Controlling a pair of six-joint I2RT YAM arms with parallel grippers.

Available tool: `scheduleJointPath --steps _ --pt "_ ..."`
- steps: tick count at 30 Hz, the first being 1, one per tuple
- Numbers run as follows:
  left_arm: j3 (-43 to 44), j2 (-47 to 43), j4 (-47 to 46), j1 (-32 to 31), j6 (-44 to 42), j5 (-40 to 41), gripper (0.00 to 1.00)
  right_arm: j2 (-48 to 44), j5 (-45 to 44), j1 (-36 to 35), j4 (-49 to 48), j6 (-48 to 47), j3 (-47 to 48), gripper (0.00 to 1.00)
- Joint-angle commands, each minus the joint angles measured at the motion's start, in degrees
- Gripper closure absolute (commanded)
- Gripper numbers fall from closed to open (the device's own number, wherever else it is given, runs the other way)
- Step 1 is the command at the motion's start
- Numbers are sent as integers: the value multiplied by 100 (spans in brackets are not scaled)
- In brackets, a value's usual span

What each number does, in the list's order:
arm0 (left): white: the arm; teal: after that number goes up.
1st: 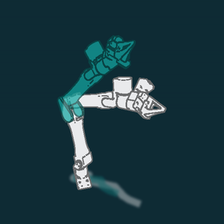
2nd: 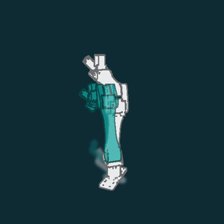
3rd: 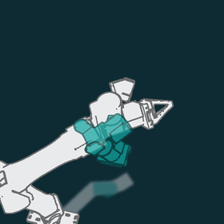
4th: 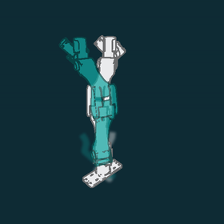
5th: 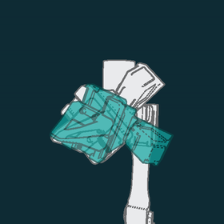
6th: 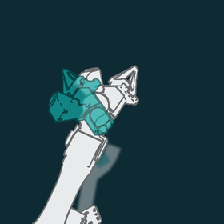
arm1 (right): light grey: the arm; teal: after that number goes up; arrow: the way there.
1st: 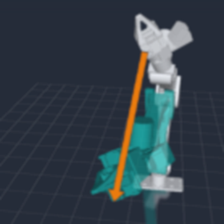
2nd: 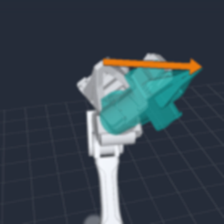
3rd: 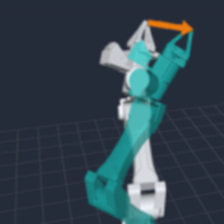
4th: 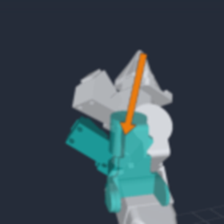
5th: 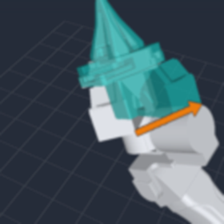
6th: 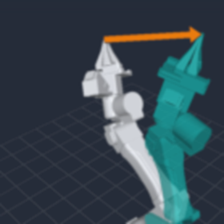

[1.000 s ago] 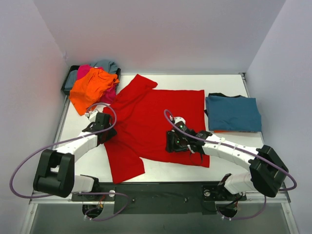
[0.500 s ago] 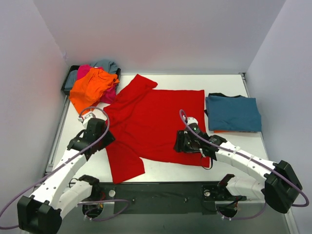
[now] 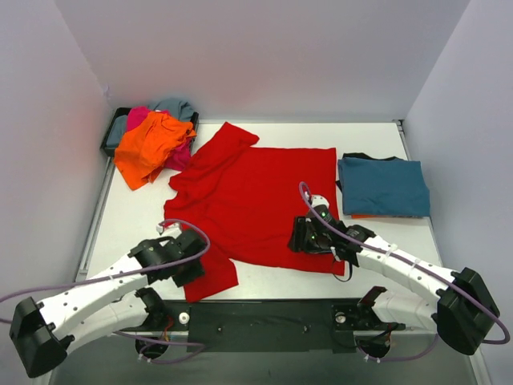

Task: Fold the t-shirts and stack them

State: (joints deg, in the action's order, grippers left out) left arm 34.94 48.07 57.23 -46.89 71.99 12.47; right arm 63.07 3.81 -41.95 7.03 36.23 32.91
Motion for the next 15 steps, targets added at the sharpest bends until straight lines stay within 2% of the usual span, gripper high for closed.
scheduleJointPath --steps 1,3,8,11,15 --pt "82 333 1155 -916 1720 554 53 -207 -30 56 -52 121 -126 59" --pt "188 588 1499 -1391 2266 739 53 -216 -4 82 -78 121 -162 59" --pt "-57 1159 1229 -1410 2144 546 49 -242 84 161 -114 104 -241 59" --pt "-127 1082 1255 -1419 2179 721 44 -234 172 240 -114 77 -249 59" --pt "-470 713 808 -1410 2144 696 43 -260 321 398 -123 16 -258 59"
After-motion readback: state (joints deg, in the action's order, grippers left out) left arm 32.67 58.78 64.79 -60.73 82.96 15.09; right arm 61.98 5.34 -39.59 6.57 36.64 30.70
